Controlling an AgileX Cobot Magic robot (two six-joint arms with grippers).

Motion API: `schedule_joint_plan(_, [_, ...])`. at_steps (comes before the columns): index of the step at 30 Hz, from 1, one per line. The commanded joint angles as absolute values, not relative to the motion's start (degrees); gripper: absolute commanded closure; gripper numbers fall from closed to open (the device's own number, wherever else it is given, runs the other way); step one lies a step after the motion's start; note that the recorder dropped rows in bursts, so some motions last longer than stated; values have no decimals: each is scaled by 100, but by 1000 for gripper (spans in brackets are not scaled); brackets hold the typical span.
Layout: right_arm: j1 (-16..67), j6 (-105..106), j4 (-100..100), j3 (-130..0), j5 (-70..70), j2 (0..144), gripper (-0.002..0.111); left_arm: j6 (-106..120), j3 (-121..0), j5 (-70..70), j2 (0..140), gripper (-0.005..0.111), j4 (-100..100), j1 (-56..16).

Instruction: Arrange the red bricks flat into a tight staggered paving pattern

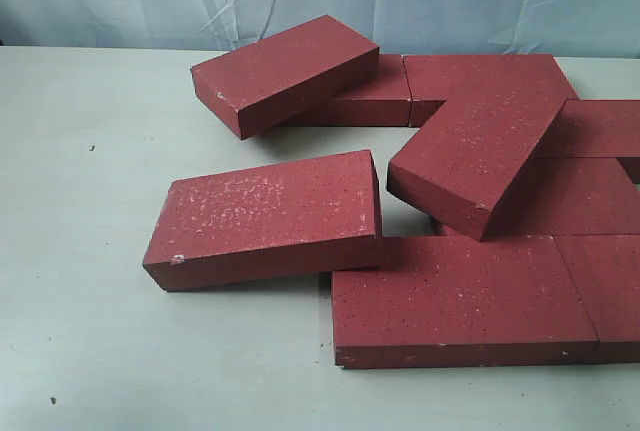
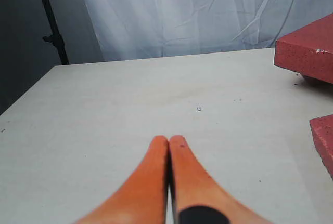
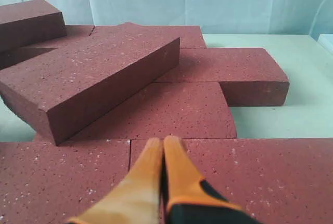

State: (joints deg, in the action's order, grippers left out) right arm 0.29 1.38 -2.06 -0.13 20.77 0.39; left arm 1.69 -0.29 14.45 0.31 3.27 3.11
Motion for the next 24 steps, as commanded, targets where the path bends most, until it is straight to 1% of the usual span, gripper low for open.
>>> schedule_joint_plan(1, [0,138,-207,0,2046,0,109,154,0,1368,0,107,284,327])
schedule_joint_plan(4, [0,138,-207,0,2003,0,109,154,0,1368,0,107,284,327])
schedule_joint_plan(6, [0,138,-207,0,1649,0,109,154,0,1368,0,107,284,327])
schedule_joint_plan(10, [0,138,-207,0,348,0,109,154,0,1368,0,107,284,327])
schedule_joint_plan(14, [0,138,-160,0,-458,0,109,154,0,1368,0,107,284,327])
schedule_joint_plan(17, [0,138,-160,0,-680,0,109,154,0,1368,0,107,284,327])
schedule_joint_plan(24, [0,138,-160,0,-705,0,109,154,0,1368,0,107,284,327])
